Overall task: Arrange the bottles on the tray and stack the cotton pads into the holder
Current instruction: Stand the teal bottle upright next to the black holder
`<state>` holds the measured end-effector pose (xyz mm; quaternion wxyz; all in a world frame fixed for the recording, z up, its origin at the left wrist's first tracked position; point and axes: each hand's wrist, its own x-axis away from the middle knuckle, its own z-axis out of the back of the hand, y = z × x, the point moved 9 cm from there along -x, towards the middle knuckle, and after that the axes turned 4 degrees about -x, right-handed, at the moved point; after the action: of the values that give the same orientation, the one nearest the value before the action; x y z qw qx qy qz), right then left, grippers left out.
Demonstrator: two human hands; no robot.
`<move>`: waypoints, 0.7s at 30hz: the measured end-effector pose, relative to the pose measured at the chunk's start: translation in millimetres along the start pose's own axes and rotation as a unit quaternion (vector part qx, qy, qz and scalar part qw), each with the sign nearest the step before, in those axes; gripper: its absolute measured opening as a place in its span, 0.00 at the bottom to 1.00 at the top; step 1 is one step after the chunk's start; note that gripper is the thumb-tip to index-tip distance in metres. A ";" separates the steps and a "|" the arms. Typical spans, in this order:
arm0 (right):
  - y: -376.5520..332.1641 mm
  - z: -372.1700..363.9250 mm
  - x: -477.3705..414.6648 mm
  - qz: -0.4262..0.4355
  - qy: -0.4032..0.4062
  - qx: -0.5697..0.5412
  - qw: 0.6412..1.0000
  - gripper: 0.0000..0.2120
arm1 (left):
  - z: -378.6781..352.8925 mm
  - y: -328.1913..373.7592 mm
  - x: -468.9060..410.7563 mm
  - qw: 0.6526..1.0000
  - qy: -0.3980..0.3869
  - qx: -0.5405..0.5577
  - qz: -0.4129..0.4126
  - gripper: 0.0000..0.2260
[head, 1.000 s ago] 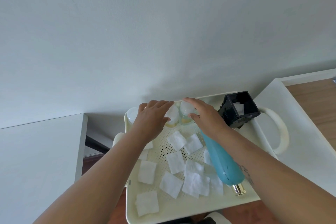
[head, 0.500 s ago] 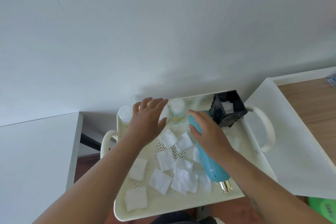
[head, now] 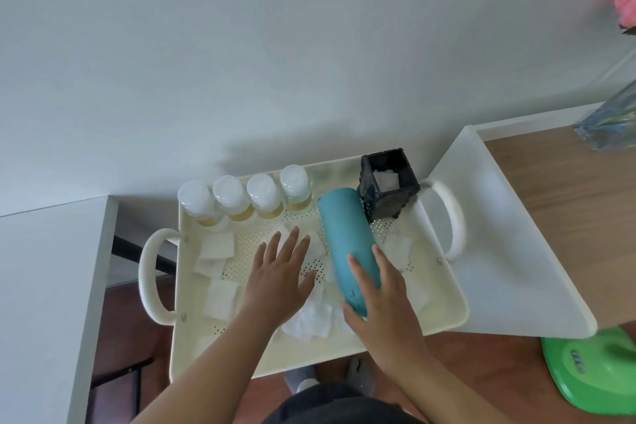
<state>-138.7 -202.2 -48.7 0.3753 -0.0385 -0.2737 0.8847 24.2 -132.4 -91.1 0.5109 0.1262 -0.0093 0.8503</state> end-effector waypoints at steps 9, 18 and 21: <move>-1.4 16.8 -1.5 -0.020 0.025 -0.021 0.999 0.37 | -21.5 -3.3 2.5 1.000 -0.006 -0.005 0.025 0.30; -57.8 100.9 -22.0 0.047 0.098 0.033 0.994 0.24 | 21.9 4.2 6.3 0.998 0.065 0.005 0.000 0.27; -72.8 117.4 -35.0 0.068 0.090 0.050 0.992 0.22 | 69.8 2.6 6.9 0.975 0.220 0.014 -0.004 0.23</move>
<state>-99.0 -238.2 83.3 0.3386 -0.1182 -0.1912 0.9137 33.2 -137.7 -21.7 0.5022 -0.0567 0.1155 0.8551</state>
